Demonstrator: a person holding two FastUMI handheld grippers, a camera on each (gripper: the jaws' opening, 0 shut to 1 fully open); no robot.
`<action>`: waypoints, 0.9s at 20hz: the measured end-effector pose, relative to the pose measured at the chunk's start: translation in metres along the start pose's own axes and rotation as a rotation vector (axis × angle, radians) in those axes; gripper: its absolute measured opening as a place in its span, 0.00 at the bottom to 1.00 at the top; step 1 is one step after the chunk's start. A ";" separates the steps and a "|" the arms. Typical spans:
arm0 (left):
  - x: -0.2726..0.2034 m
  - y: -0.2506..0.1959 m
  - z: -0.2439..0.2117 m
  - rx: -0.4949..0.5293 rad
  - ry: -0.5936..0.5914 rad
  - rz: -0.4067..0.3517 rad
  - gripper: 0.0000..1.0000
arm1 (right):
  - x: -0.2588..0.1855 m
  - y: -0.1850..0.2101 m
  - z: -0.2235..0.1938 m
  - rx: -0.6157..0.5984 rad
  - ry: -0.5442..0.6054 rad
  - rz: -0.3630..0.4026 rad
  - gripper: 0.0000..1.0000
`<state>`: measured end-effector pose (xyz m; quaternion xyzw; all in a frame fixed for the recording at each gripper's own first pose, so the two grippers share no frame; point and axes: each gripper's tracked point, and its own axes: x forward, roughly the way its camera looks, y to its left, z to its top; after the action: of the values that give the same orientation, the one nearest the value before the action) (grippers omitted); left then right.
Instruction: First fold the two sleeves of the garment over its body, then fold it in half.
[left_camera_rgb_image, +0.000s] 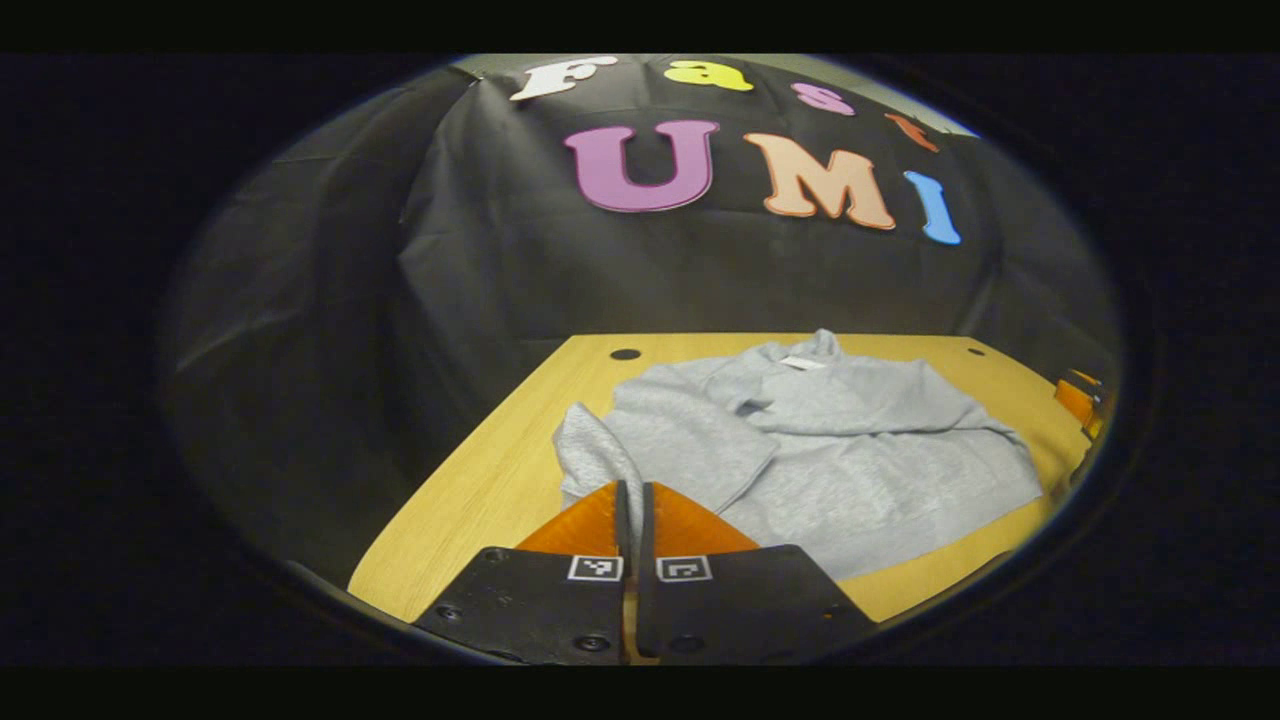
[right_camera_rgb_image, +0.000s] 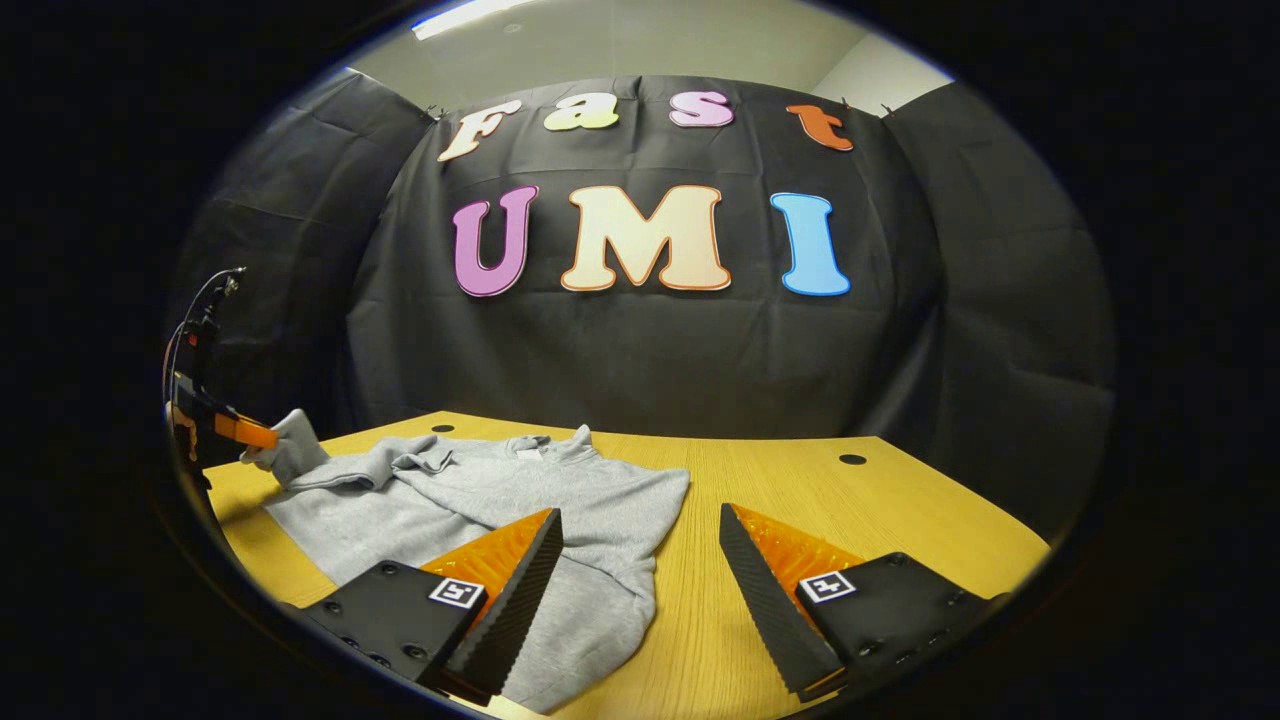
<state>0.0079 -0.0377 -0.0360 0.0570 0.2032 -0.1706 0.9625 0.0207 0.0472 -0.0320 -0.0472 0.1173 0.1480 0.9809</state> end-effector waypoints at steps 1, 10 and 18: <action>0.005 -0.012 0.010 0.008 -0.019 -0.027 0.00 | -0.001 -0.001 0.001 0.002 -0.003 0.000 0.98; 0.057 -0.131 0.069 0.055 -0.092 -0.274 0.00 | -0.004 -0.012 0.003 0.037 -0.003 -0.012 0.98; 0.097 -0.254 0.088 0.082 -0.084 -0.458 0.00 | 0.001 -0.014 -0.005 0.055 0.022 -0.008 0.98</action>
<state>0.0345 -0.3210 -0.0058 0.0412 0.1637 -0.3950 0.9031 0.0247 0.0332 -0.0362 -0.0222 0.1317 0.1406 0.9810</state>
